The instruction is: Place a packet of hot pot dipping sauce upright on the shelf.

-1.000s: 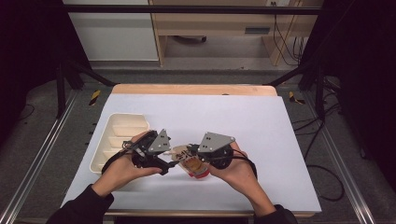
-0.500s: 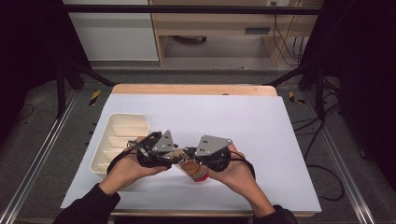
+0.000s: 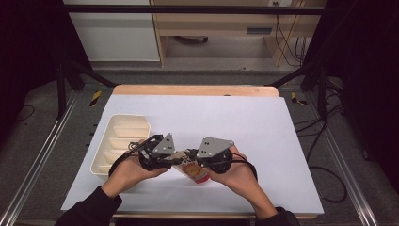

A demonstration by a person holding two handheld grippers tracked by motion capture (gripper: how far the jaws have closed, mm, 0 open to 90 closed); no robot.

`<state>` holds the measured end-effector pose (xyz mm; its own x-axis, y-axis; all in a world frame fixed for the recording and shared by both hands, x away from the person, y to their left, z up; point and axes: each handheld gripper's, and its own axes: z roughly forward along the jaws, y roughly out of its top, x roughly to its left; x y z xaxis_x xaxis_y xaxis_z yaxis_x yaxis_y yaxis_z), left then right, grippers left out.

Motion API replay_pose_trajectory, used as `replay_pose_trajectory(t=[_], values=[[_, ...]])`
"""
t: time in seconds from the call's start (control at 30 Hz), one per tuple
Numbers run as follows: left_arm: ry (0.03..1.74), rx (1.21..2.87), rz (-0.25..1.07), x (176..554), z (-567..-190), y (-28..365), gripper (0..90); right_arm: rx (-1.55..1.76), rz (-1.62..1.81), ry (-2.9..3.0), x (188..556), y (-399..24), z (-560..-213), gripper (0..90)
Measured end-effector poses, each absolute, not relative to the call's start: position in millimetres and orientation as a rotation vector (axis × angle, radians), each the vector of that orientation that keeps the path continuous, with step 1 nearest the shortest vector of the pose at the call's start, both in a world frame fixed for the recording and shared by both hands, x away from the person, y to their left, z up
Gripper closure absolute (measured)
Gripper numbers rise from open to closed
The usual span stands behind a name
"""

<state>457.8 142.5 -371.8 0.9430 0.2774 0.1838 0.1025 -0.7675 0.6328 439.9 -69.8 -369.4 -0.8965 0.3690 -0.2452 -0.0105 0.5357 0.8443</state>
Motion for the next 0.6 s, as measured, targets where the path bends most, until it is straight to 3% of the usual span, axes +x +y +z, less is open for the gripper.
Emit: replay_pose_trajectory(t=[0.07,0.2,0.23,0.33,0.6], values=[[0.267,2.44,0.357,456,-372,142,75.0,0.303,1.318,2.382,440,-71,-370,84.8],[0.277,2.444,0.368,454,-373,144,75.3,0.316,1.328,2.387,438,-74,-374,67.5],[0.277,2.444,0.368,454,-373,144,75.4,0.316,1.328,2.387,438,-74,-374,67.5],[0.274,2.443,0.372,451,-374,145,75.4,0.342,1.353,2.383,433,-81,-381,44.7],[0.274,2.446,0.398,448,-374,145,75.4,0.475,1.29,2.323,419,-100,-394,22.7]])
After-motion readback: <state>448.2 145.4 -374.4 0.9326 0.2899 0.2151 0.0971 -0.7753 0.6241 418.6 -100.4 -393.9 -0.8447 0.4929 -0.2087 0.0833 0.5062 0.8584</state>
